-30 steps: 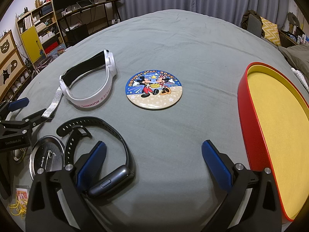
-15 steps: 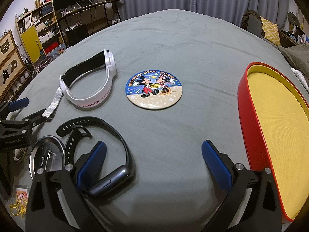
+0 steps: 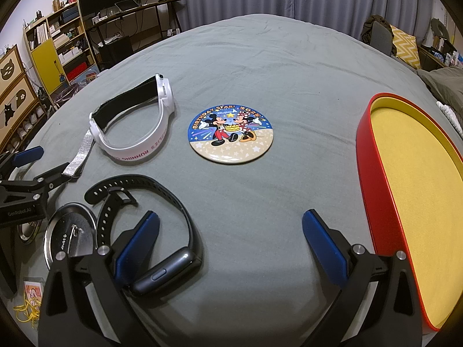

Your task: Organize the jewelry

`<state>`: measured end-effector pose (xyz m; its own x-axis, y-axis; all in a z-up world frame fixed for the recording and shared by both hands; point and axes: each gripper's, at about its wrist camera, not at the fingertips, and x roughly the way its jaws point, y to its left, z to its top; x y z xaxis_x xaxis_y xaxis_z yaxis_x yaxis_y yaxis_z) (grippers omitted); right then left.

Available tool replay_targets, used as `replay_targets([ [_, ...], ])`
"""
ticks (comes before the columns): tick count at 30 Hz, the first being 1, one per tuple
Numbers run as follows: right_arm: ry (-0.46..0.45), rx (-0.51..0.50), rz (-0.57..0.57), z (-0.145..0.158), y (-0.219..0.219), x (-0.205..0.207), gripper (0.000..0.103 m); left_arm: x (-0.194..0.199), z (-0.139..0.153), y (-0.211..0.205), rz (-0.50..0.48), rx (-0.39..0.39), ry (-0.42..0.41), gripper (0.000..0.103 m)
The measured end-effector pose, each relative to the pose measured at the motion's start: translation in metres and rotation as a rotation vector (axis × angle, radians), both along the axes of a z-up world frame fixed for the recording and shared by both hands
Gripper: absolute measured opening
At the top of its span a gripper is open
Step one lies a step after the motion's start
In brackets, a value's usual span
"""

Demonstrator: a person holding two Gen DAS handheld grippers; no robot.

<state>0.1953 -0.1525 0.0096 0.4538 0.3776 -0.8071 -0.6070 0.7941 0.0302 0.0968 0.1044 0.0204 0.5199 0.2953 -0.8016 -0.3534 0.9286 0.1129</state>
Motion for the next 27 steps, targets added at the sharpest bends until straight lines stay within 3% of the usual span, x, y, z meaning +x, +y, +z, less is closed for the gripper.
replay_targets([
  [27, 0.0, 0.0, 0.0, 0.0001, -0.0001, 0.0002, 0.096, 0.0011, -0.0005, 0.0048, 0.0, -0.008, -0.005, 0.098],
])
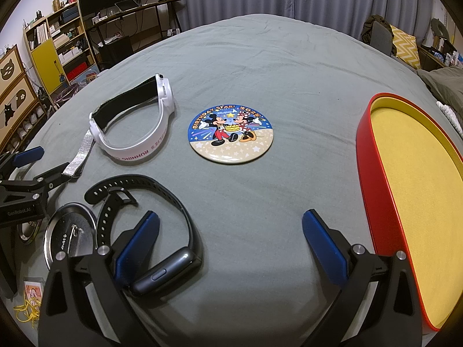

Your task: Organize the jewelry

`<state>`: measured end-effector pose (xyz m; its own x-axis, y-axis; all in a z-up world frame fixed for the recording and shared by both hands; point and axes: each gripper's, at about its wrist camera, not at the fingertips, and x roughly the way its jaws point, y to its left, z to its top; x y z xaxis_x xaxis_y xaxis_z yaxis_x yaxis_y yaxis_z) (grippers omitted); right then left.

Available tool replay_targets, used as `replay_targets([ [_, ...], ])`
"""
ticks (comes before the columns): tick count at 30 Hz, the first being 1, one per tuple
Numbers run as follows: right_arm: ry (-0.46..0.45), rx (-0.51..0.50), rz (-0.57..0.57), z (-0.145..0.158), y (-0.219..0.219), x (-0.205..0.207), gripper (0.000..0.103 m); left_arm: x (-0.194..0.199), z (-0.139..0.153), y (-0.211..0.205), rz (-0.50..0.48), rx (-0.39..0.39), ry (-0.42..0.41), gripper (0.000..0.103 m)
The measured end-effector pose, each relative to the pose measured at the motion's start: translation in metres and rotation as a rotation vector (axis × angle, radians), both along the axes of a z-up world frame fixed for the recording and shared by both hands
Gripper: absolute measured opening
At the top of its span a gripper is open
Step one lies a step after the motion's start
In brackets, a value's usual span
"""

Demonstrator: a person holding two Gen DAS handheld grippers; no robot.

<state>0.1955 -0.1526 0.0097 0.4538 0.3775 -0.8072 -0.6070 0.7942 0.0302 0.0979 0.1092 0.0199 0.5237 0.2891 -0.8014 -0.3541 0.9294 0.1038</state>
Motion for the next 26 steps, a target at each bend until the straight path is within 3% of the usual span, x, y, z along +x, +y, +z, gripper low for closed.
replay_targets([
  [26, 0.0, 0.0, 0.0, 0.0003, -0.0001, 0.0001, 0.096, -0.0003, 0.0, 0.0004, 0.0, -0.003, -0.006, 0.098],
])
